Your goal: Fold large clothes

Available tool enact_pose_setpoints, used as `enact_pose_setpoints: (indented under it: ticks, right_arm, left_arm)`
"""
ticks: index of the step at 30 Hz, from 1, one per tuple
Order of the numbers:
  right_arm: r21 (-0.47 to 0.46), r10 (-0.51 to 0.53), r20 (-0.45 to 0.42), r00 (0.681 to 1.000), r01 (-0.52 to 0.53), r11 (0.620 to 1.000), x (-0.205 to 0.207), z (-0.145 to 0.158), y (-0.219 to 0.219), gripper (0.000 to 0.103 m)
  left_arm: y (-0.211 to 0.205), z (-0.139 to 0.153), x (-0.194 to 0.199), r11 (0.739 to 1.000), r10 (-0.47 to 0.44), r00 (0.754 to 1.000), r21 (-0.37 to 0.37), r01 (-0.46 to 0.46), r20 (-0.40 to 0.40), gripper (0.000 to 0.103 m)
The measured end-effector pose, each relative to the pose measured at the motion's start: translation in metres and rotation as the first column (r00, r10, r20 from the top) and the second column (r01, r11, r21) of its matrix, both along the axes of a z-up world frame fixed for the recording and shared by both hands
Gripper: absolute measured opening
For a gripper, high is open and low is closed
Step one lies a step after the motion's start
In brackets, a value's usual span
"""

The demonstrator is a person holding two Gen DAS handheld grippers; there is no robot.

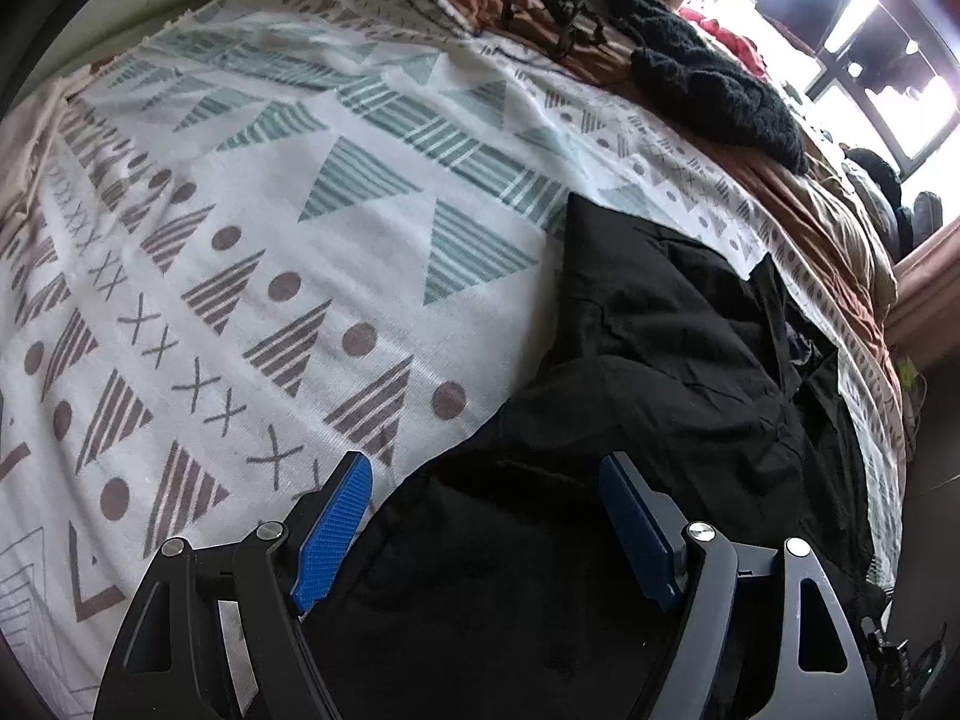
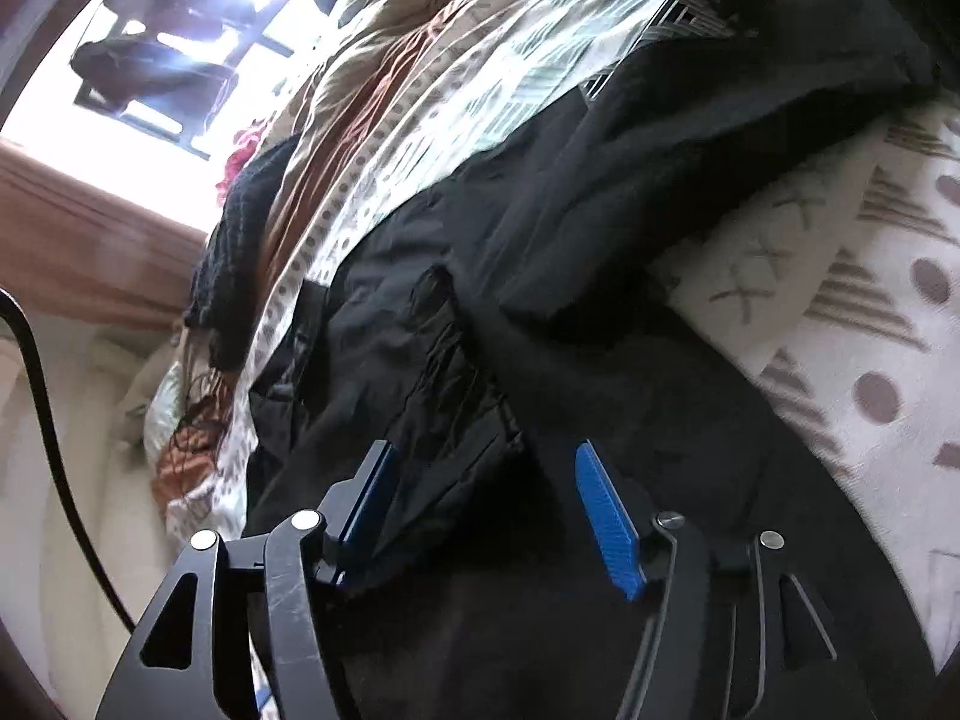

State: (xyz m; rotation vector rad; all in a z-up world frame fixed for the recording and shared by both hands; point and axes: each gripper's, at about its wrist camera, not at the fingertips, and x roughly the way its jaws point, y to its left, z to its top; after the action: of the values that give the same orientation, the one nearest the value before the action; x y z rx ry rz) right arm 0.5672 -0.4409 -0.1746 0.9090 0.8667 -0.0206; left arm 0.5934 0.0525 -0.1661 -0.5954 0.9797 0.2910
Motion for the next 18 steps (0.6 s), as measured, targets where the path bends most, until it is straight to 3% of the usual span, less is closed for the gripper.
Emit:
enact_pose_setpoints:
  ticks: [1,3,4,5,7,11,15,18]
  right_arm:
    - [0.001,0.022,-0.002,1.0,-0.022,1.0,0.004,-0.003,0.005,0.061]
    - [-0.02,0.049,-0.001,0.999,-0.049,0.999,0.01,-0.004,0.012,0.041]
    - [-0.025,0.064,-0.011,0.998,-0.064,0.998,0.014,-0.007,0.015,0.023]
    - [-0.023,0.066,-0.012,0.998,-0.066,0.998,0.015,-0.01,0.016,0.016]
    - [-0.027,0.064,-0.002,0.998,-0.064,0.998,0.017,-0.012,0.016,0.011]
    - [-0.052,0.05,0.01,0.999,-0.049,0.997,0.021,-0.01,0.012,0.01]
    - [-0.049,0.038,-0.01,0.999,-0.038,0.998,0.021,-0.011,0.011,0.01]
    - [-0.061,0.008,-0.01,1.0,-0.009,0.998,0.012,-0.002,0.004,0.026]
  left_arm:
    - [-0.002,0.0,0.001,1.0,0.001,1.0,0.006,-0.001,0.004,0.079]
    - [-0.006,-0.001,0.007,1.0,-0.008,1.0,0.012,0.008,0.01,0.079]
    - [-0.009,-0.001,0.01,1.0,-0.018,1.0,0.024,0.018,0.008,0.079]
    - [-0.011,-0.002,0.014,0.999,-0.024,1.0,0.042,0.024,0.003,0.079]
    - [-0.017,-0.005,0.02,0.995,-0.035,0.999,0.097,0.037,-0.023,0.079]
    - [-0.019,-0.021,0.024,0.986,-0.033,0.994,0.16,0.048,-0.1,0.08]
    - [-0.023,-0.019,0.022,0.977,-0.036,0.993,0.206,0.058,-0.108,0.081]
    - [-0.02,-0.013,0.016,0.986,-0.029,0.996,0.159,0.042,-0.083,0.081]
